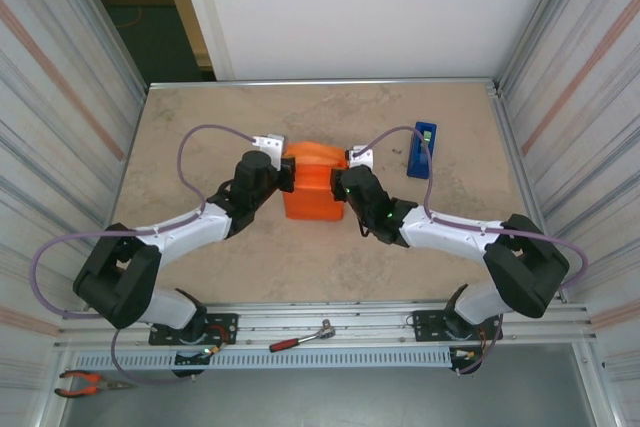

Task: Wrap the gift box in paper
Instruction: Fold the wrapping paper for the gift box.

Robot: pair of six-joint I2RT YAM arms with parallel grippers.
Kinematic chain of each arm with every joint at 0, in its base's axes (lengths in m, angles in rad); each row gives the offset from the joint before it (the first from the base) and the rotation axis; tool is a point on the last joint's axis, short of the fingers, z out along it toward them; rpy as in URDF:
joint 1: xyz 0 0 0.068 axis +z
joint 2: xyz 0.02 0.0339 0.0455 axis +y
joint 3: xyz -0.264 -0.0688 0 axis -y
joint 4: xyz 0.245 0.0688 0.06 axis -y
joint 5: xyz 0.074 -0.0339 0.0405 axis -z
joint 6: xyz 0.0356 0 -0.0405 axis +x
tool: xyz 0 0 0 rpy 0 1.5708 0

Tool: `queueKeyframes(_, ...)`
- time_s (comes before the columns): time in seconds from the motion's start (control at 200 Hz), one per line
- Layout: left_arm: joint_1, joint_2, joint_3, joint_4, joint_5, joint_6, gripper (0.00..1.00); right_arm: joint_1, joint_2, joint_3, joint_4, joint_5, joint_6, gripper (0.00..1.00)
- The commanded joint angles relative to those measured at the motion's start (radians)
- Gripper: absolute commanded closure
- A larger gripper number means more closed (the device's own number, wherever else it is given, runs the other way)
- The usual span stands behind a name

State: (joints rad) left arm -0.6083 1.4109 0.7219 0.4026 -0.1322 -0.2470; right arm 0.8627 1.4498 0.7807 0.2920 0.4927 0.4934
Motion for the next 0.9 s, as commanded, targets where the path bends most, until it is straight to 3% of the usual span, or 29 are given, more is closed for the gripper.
queueKeyframes(0.0,-0.019,0.000,0.048,-0.004,0.054,0.012,1.00,0.007,0.010,0.041,-0.054,-0.046,-0.064,0.82)
queueKeyframes(0.276,-0.036,-0.045,0.039,0.012,0.060,-0.025,1.00,0.003,-0.035,0.052,-0.081,-0.057,-0.071,0.83)
queueKeyframes(0.546,-0.042,-0.021,-0.032,0.038,0.025,-0.055,1.00,-0.002,0.026,0.026,-0.073,-0.067,-0.029,0.82)
queueKeyframes(0.611,-0.040,-0.030,-0.026,0.021,0.009,-0.039,0.82,-0.007,0.028,0.030,-0.077,-0.076,-0.027,0.81)
queueKeyframes(0.767,-0.010,-0.070,-0.002,-0.003,0.030,-0.021,0.53,-0.013,0.034,0.041,-0.085,-0.083,-0.030,0.81)
queueKeyframes(0.897,0.003,-0.114,0.003,-0.015,0.051,-0.018,0.36,-0.014,0.040,0.044,-0.088,-0.089,-0.026,0.81)
